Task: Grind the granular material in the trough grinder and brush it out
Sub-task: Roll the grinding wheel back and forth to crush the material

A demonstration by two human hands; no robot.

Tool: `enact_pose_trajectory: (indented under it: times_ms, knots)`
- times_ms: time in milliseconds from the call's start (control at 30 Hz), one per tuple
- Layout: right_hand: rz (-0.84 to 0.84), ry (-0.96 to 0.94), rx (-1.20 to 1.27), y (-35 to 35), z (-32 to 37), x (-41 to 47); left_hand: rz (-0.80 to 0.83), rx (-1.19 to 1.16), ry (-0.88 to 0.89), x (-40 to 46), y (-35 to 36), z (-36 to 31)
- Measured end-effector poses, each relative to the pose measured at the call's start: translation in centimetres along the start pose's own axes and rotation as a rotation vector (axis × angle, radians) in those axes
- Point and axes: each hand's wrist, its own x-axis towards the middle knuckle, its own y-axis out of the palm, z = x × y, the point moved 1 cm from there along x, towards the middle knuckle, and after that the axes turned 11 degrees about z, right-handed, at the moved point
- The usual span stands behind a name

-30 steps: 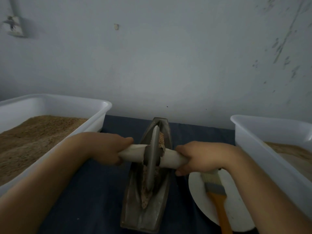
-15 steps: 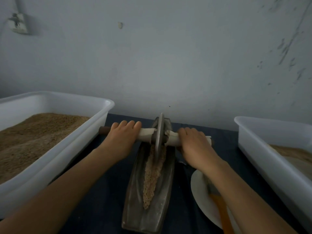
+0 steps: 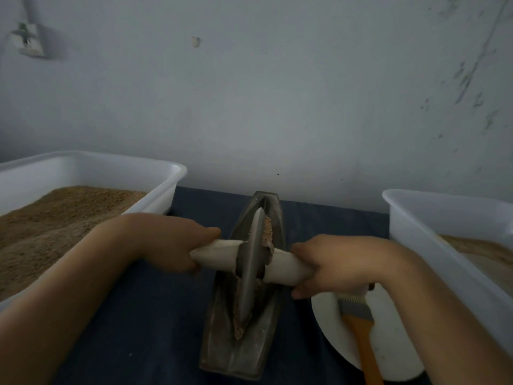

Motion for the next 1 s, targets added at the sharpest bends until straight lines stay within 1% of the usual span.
enact_pose_trajectory:
  times_ms: [100, 167, 200, 300, 433, 500, 567, 667, 733, 800, 900, 1000]
  knots:
    - [-0.056, 0.004, 0.041, 0.0, -0.2, 0.8, -0.037, -0.045, -0.007, 0.9, 0.1, 0.3]
    - [-0.158, 0.033, 0.024, 0.2, -0.5, 1.9, -0.108, -0.043, -0.031, 1.8, 0.2, 0.5]
    - [-0.236, 0.061, -0.001, 0.4, -0.8, 2.6, -0.154, -0.037, -0.05, 2.4, 0.3, 0.6]
    - [-0.491, 0.121, -0.095, 1.2, -2.0, 4.7, -0.352, 0.065, -0.135, 4.1, 0.5, 0.9]
    - [-0.719, 0.156, -0.13, 2.1, -3.3, 7.0, -0.723, 0.21, -0.242, 6.5, 1.3, 1.0]
    - [-0.8, 0.156, -0.123, 2.3, -3.5, 7.6, -0.821, 0.234, -0.27, 7.3, 1.6, 1.0]
    - [-0.816, 0.153, -0.118, 2.4, -3.5, 7.7, -0.859, 0.228, -0.258, 7.6, 1.8, 1.1]
    - [-0.738, 0.15, -0.151, 2.0, -3.3, 7.0, -0.83, 0.196, -0.201, 7.4, 1.8, 1.5]
    - [-0.653, 0.147, -0.171, 1.7, -2.8, 6.1, -0.731, 0.171, -0.182, 6.7, 1.5, 1.7]
    - [-0.53, 0.134, -0.141, 1.5, -2.1, 5.1, -0.576, 0.151, -0.162, 5.6, 1.2, 1.5]
    - [-0.295, 0.089, -0.048, 0.8, -0.9, 3.3, -0.331, 0.089, -0.105, 3.3, 0.7, 0.8]
    - [-0.133, 0.019, -0.027, 0.4, 0.0, 1.3, -0.11, 0.01, -0.029, 1.1, 0.4, 0.2]
